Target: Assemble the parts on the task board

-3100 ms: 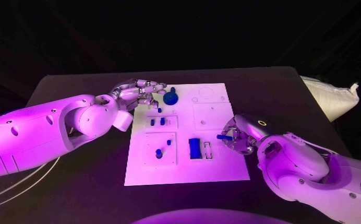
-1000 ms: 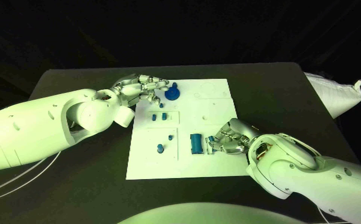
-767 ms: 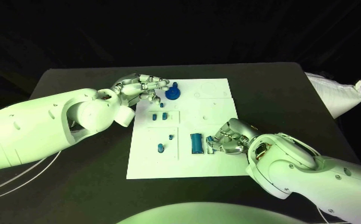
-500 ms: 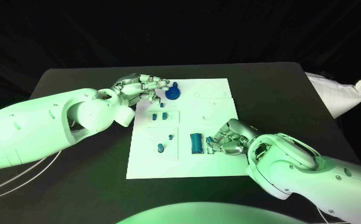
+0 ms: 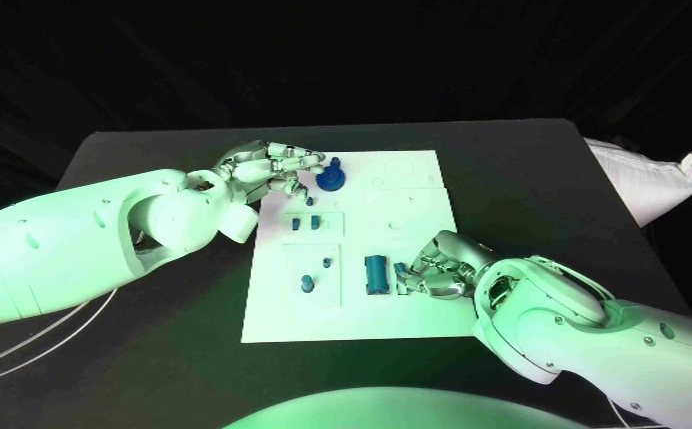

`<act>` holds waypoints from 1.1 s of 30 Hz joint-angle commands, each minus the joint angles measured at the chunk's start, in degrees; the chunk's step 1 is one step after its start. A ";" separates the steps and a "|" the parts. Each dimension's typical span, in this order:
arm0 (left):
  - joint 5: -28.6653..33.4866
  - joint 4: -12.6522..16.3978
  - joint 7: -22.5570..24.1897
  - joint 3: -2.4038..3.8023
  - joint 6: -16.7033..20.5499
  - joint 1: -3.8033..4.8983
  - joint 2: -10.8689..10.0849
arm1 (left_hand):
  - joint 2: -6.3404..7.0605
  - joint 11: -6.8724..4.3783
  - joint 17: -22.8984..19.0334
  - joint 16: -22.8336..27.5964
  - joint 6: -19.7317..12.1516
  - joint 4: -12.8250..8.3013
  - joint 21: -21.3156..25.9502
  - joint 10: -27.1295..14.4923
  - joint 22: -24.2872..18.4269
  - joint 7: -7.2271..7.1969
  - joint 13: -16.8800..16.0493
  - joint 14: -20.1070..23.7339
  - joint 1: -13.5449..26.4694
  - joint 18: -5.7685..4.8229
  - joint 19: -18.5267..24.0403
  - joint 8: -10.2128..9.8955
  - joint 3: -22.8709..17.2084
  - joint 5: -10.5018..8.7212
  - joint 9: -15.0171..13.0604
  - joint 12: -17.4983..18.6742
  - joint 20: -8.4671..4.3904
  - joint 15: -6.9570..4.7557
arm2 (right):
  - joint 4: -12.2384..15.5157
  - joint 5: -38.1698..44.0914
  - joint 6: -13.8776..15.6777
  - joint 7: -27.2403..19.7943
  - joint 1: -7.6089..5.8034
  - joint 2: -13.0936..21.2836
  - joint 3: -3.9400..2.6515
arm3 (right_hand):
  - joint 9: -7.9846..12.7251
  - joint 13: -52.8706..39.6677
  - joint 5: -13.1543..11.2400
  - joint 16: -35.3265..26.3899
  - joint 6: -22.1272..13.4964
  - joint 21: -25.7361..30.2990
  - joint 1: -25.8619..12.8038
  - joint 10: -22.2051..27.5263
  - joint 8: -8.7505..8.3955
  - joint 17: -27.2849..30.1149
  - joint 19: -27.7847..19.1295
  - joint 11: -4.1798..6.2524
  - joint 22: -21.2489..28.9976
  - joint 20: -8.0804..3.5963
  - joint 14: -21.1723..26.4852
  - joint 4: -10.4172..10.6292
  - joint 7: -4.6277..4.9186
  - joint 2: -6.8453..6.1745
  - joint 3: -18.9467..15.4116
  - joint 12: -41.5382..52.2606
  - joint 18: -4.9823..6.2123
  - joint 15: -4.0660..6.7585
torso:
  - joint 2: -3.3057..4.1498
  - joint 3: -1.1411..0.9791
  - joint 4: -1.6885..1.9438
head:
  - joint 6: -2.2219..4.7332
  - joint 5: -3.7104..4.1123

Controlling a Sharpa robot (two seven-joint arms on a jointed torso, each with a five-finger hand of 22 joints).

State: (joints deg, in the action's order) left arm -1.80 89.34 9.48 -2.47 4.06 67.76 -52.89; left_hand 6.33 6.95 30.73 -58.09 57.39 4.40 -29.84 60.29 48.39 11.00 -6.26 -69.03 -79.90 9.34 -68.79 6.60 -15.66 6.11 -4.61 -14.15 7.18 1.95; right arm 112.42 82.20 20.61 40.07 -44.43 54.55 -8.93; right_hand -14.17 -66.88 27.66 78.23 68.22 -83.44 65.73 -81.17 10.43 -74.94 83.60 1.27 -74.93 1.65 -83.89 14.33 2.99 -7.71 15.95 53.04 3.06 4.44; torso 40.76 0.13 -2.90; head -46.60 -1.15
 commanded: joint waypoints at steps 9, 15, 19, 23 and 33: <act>-0.18 0.20 0.12 0.03 -1.51 0.02 0.00 | -0.43 -0.12 -0.08 -0.25 -0.54 0.02 0.38 -0.38 -0.09 -0.01 -0.05 0.52 -0.29 1.09 0.02 0.36 0.29 -0.05 0.08 -0.27 0.39 -0.06 | 0.15 0.74 -1.89 0.51 0.13 -0.18 0.09 | -0.04 -0.41 0.78 0.29 0.40 -0.37 -1.47 -0.53 -0.06 -2.31 0.62 0.05 -6.64 -0.11 -3.82 1.01 0.01 0.39 -2.39 0.46 -0.69 0.46 | 0.01 0.07 0.05 | -0.07 -0.02; -0.18 0.18 0.03 0.03 -1.53 0.02 -0.01 | -0.44 -0.12 -0.09 -0.24 -0.54 0.04 0.39 -0.38 -0.09 -0.01 -0.05 0.52 -0.27 1.09 0.02 0.36 0.31 -0.05 0.08 -0.28 0.39 -0.06 | 0.26 1.03 -1.93 0.46 0.13 -0.20 0.09 | -0.08 -0.65 0.46 0.32 0.44 -0.42 -1.80 -0.59 -0.05 -2.36 0.65 0.05 -6.71 -0.11 -3.82 1.39 0.00 0.50 -3.42 0.71 -0.71 0.46 | 0.01 0.03 0.01 | -0.17 -0.10; -0.18 0.13 -0.06 0.03 -1.60 0.02 -0.02 | -0.48 -0.11 -0.16 -0.24 -0.53 0.11 0.41 -0.39 -0.11 0.00 -0.06 0.55 -0.20 1.09 0.01 0.40 0.39 -0.05 0.08 -0.34 0.40 -0.04 | 0.56 1.34 -1.89 0.41 0.14 -0.12 0.09 | -0.13 -0.92 1.71 0.42 0.52 -0.42 -2.95 -0.66 -0.05 -2.47 0.65 0.07 -6.73 -0.11 -3.83 2.11 -0.03 0.65 -5.37 0.92 -0.71 0.45 | -0.02 0.01 -0.01 | -0.21 -0.13; -0.18 0.06 -0.10 0.03 -1.62 0.02 -0.02 | -0.48 -0.11 -0.16 -0.24 -0.53 0.11 0.41 -0.39 -0.11 0.00 -0.06 0.55 -0.20 1.09 0.01 0.40 0.39 -0.05 0.08 -0.34 0.40 -0.04 | 0.84 1.69 -1.83 0.38 0.16 0.07 0.09 | -0.16 -1.03 1.56 0.40 0.53 -0.42 -4.43 -0.64 -0.09 -2.45 0.65 0.06 -6.75 -0.10 -3.81 2.29 -0.06 0.93 -7.35 0.90 -0.71 0.45 | -0.02 -0.01 -0.04 | -0.26 -0.16; -0.18 -0.06 -0.17 0.03 -1.57 0.02 0.00 | -0.49 -0.11 -0.20 -0.24 -0.54 0.15 0.42 -0.40 -0.12 0.00 -0.06 0.56 -0.17 1.08 0.01 0.42 0.44 -0.06 0.08 -0.37 0.40 -0.04 | 1.44 2.01 -2.24 0.24 0.27 0.64 0.07 | -0.26 -1.31 -6.21 0.33 0.53 -0.38 -6.18 -0.60 -0.14 -2.40 0.61 0.08 -6.76 -0.10 -3.79 2.22 -0.11 1.34 -11.91 0.86 -0.69 0.46 | -0.02 0.01 -0.05 | -0.26 -0.28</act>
State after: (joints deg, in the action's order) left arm -1.84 89.23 9.16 -2.47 3.56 67.76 -52.95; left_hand 6.33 6.95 30.63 -58.09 57.39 4.58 -29.63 60.30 48.33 11.00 -6.24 -69.03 -79.90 9.34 -68.79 6.83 -15.49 6.11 -4.61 -14.15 7.18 1.95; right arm 113.67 83.35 19.38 40.16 -44.25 55.17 -8.88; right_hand -14.35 -68.16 21.73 78.45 68.33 -83.66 59.94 -81.37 10.41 -74.92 83.60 1.46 -74.91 1.65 -83.95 16.54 2.89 -6.42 4.42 53.65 3.05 4.65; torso 40.75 0.08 -2.96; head -46.88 -1.33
